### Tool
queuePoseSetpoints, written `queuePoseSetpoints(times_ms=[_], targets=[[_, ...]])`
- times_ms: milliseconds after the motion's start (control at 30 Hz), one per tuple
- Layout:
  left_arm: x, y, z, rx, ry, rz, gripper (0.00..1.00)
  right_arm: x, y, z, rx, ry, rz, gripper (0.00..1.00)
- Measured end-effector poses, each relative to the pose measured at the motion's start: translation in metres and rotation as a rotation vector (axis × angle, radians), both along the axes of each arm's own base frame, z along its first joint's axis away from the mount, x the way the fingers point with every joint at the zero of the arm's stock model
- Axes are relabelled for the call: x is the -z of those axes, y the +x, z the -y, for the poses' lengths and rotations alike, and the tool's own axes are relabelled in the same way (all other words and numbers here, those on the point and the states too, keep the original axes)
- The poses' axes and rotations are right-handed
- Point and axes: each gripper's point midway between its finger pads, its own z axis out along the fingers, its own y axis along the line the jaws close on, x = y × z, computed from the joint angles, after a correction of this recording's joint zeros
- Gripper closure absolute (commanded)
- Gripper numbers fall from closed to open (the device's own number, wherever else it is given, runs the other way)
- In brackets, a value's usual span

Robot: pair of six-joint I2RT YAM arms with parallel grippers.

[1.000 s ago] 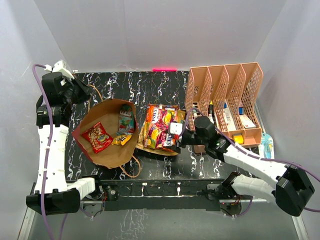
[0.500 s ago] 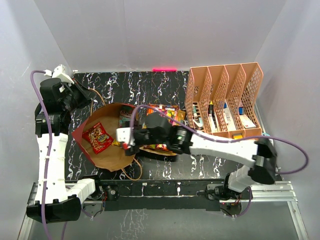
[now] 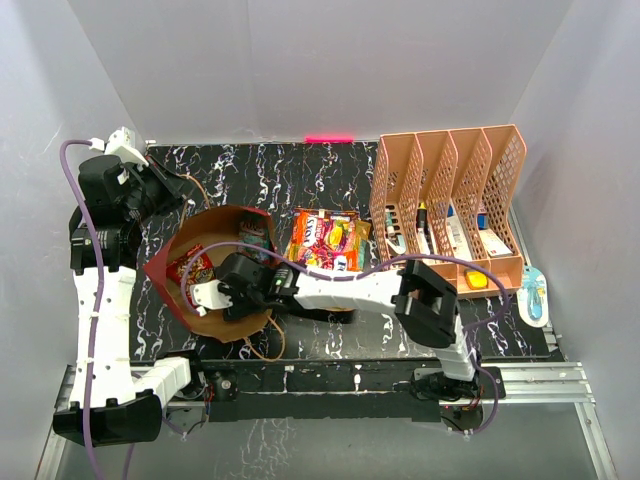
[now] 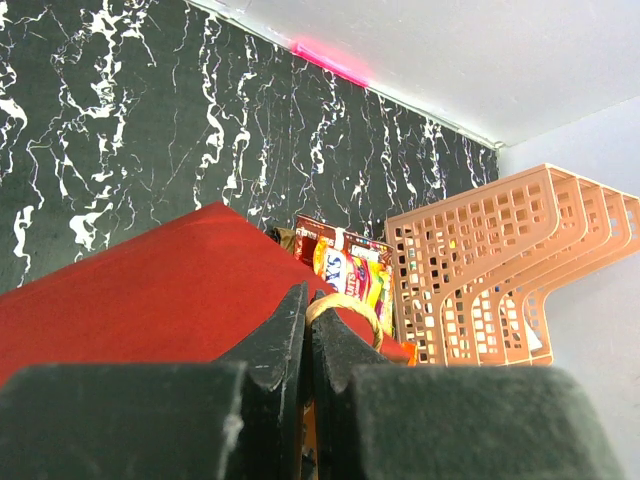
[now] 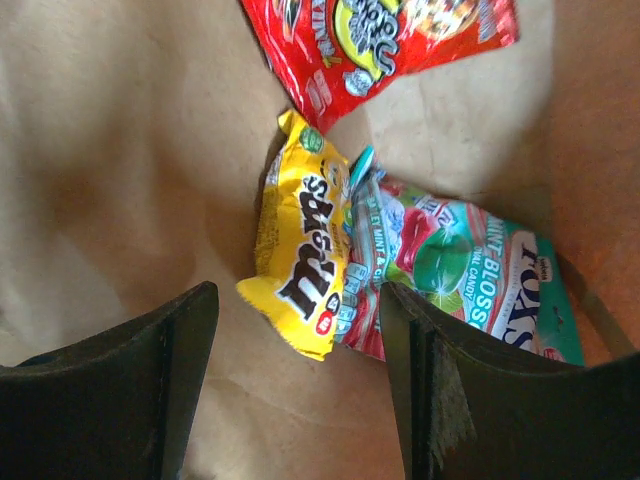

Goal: Take the snacks out of the paper bag
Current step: Take out the snack from the paper bag.

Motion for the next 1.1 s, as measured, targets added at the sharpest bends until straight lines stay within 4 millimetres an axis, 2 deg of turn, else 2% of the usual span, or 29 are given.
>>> queuePoseSetpoints(times_ms=[133,233,500,667,733,900,1033,1100], targets=[[0.0,0.0,0.0,0.002,0.0,0.0,1.0,0.024,0.011,0.005,0.013,-0.117,0.041,0.32],[0.0,0.0,0.0,0.003,0.0,0.0,1.0,0.036,0.019,0.006,0.016,-0.172,0.066,0.36],[0.0,0.0,0.0,0.004,0.003,0.0,1.0,0.05,0.033,0.011,0.028,-0.248,0.111,0.74],[0.0,0.0,0.0,0.005,0.007,0.001,1.0,0.049,0.042,0.016,0.045,-0.256,0.12,0.91],[0.001,0.0,0.0,0.006,0.011,0.001,1.0,0.048,0.042,0.016,0.045,-0.25,0.116,0.93],[0.001,0.0,-0.001,0.004,0.017,0.002,1.0,0.032,0.035,0.017,0.036,-0.19,0.077,0.93],[0.001,0.0,-0.002,0.0,0.022,0.003,1.0,-0.002,0.02,0.023,0.013,-0.087,0.039,0.93],[0.001,0.001,-0.002,-0.003,0.024,0.003,1.0,-0.025,0.011,0.028,-0.004,-0.023,0.021,0.93]])
